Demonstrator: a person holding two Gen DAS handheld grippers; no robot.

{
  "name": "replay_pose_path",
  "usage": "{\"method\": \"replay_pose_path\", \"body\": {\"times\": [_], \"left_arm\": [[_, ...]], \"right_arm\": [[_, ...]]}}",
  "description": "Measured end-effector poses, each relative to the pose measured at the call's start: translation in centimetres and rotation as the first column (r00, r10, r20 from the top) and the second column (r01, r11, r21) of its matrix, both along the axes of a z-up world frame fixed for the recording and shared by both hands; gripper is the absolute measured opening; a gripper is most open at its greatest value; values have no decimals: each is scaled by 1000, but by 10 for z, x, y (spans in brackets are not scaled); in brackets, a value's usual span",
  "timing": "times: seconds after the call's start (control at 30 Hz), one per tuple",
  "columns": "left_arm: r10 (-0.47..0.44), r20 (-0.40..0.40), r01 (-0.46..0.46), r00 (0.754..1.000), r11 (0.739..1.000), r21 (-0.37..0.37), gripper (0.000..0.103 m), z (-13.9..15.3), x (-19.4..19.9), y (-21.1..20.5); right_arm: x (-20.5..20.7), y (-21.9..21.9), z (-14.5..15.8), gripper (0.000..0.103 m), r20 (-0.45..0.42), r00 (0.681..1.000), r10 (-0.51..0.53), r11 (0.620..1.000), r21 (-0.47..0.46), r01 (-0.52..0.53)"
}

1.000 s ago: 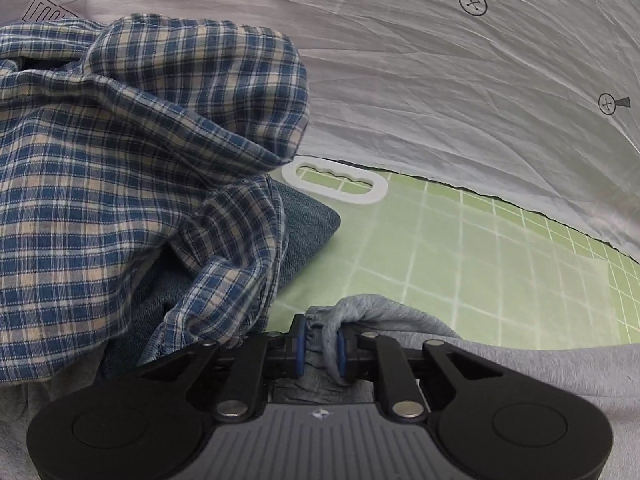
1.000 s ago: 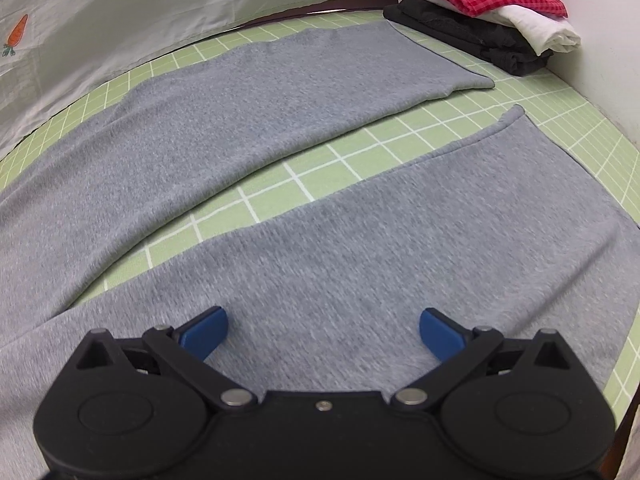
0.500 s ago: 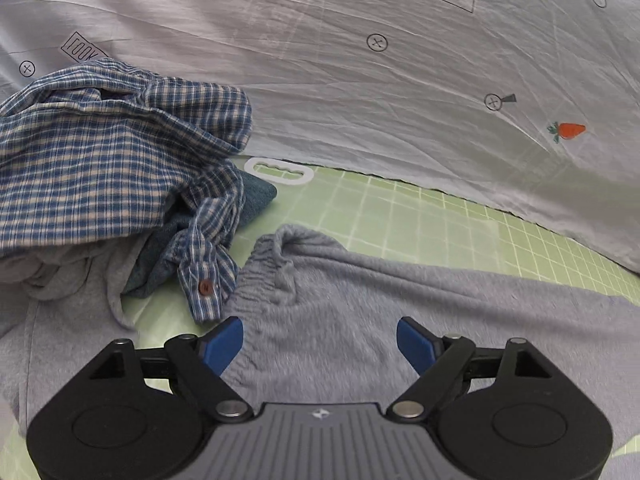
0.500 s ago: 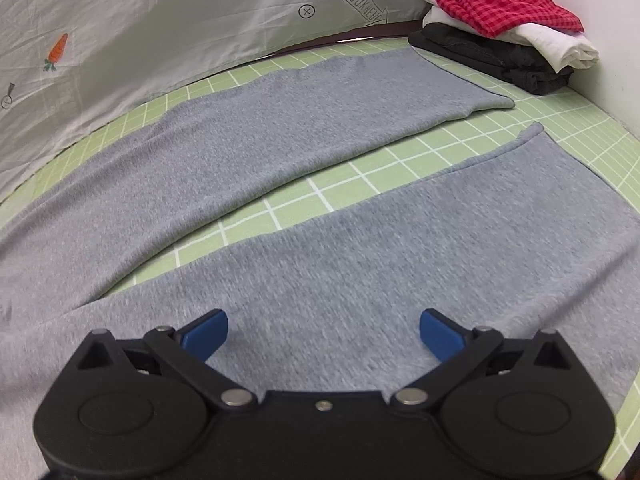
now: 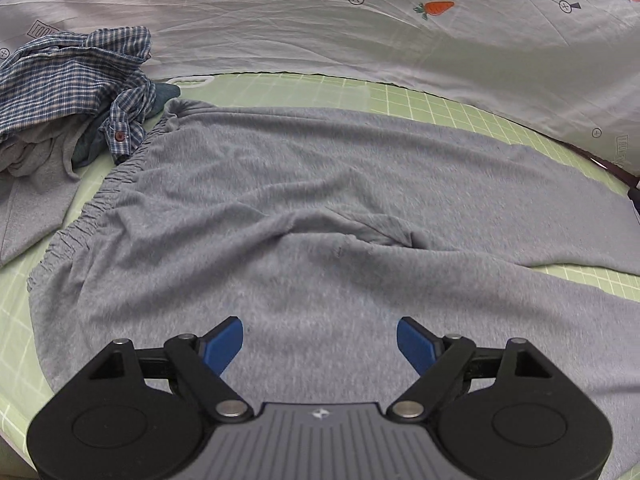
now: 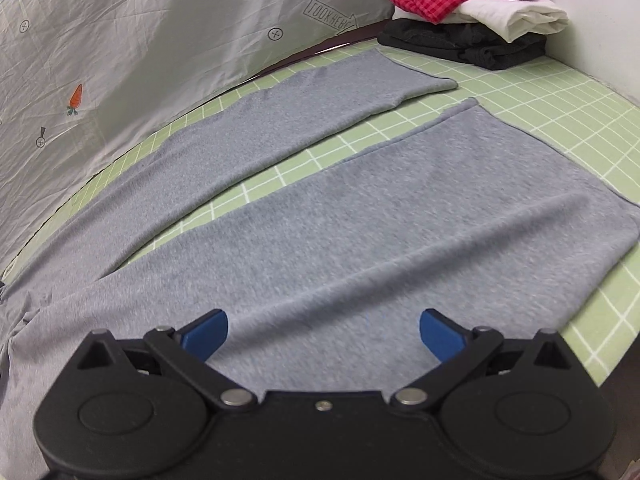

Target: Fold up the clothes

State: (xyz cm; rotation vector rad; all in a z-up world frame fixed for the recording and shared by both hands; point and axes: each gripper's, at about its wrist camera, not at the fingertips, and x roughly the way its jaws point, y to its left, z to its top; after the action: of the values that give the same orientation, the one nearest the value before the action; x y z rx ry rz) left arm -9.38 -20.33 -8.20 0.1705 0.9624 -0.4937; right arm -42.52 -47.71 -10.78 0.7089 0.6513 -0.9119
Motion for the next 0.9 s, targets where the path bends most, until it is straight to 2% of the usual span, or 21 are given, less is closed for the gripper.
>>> {"method": "replay_pose_path", "body": {"times": [0.17,0.53,0.63,0.77,0.9], "left_arm": [[17,-24,-17,1000,1000,6,85,-4,-36,-14],[23,-45,-23,999,1000,-1,85,-7,-95,-40],[31,-33,-30,999,999,10,85,-4,-106,-37],[64,-32,-63,997,998,21,85,-3,-113,-26],[101,-50,-100,994,995,27,85,-7,-114,-16]], "right_arm": [[-50,-19,-2,103,25,998,-50,998,31,49],[-117,-55,-14,103,209,973,-95,983,173,59],[-126,-59,-12,103,207,969,-134,975,201,92],[-144,-65,-15,103,245,943,-223,960,224,169],[-150,-72,-17,103,278,922,-268,950,238,204]]}}
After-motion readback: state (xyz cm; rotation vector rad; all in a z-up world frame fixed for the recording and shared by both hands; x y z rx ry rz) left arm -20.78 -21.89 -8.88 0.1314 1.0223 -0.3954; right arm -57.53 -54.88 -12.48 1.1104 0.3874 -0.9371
